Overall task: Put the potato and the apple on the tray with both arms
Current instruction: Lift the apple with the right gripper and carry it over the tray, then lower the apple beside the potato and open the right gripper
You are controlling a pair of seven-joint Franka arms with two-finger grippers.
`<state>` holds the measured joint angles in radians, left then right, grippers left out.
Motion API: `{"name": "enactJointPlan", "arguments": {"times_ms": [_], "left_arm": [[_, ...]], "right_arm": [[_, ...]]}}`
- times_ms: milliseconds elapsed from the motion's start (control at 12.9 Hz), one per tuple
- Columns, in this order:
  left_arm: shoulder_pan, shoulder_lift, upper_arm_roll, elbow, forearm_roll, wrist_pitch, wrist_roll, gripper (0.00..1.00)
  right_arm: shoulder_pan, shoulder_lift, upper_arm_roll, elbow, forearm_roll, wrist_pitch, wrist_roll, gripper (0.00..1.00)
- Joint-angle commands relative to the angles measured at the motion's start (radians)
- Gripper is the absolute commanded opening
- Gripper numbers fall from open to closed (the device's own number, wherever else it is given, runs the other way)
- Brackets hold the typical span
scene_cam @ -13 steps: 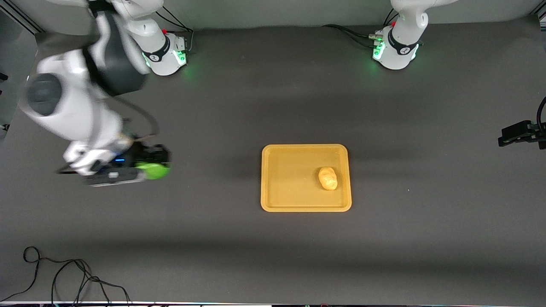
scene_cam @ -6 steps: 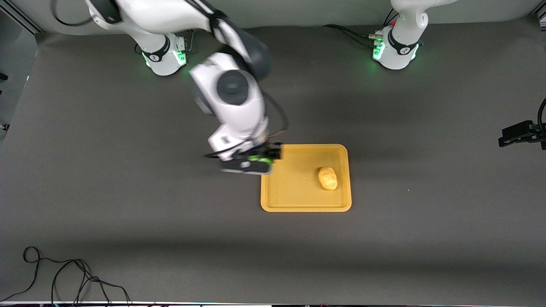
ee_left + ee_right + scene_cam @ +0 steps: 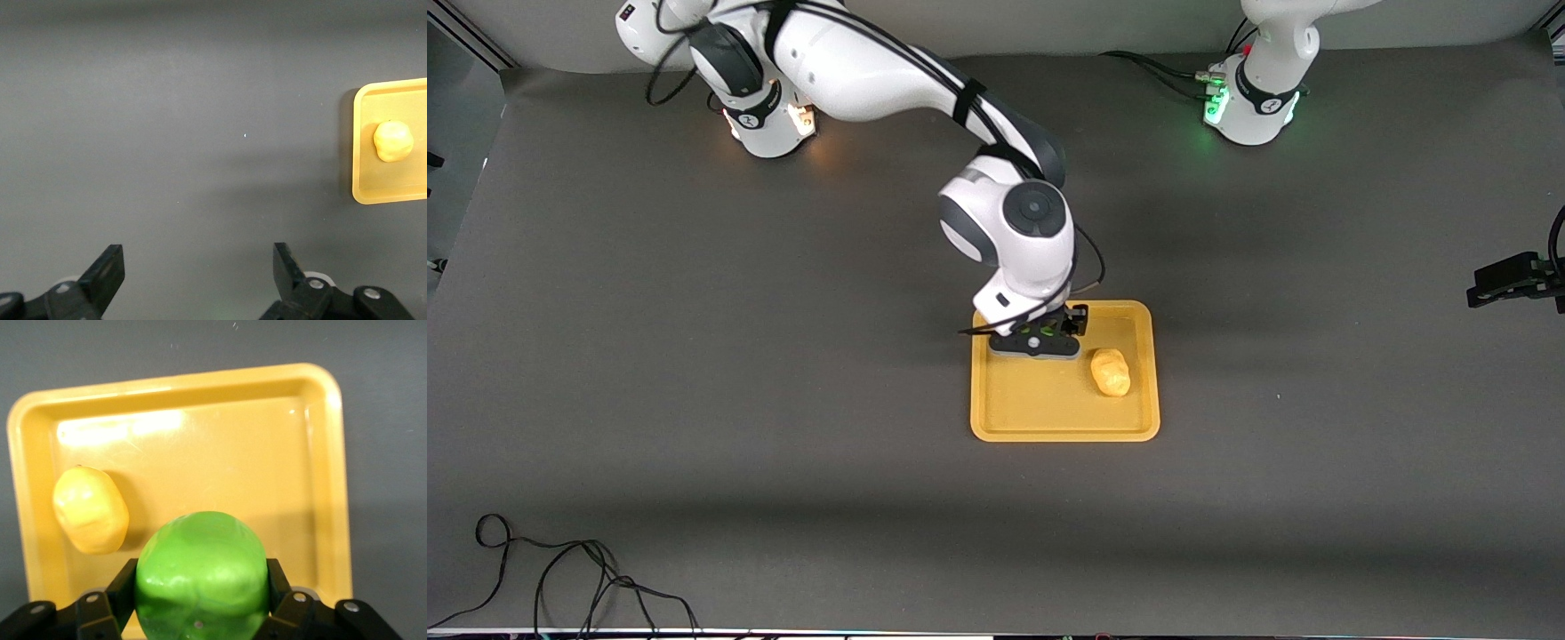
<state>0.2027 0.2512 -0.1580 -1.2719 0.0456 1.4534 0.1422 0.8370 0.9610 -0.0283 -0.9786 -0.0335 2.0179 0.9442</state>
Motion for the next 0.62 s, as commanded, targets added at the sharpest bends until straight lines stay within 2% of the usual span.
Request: {"name": "enactJointPlan", "arguments": {"times_ms": [0,541], "left_arm": [[0.003,-0.007,-0.003,0.002,0.003,0.002,0.003,0.99],[0.003,-0.007,-0.005,-0.001,0.003,0.002,0.003,0.99]], "right_arm": [[0.011,0.073,-0.012,0.063,-0.017,0.039,0.018,0.54],[-0.004,0.136,-0.013,0.057,-0.065,0.108,0.002,0.54]]}}
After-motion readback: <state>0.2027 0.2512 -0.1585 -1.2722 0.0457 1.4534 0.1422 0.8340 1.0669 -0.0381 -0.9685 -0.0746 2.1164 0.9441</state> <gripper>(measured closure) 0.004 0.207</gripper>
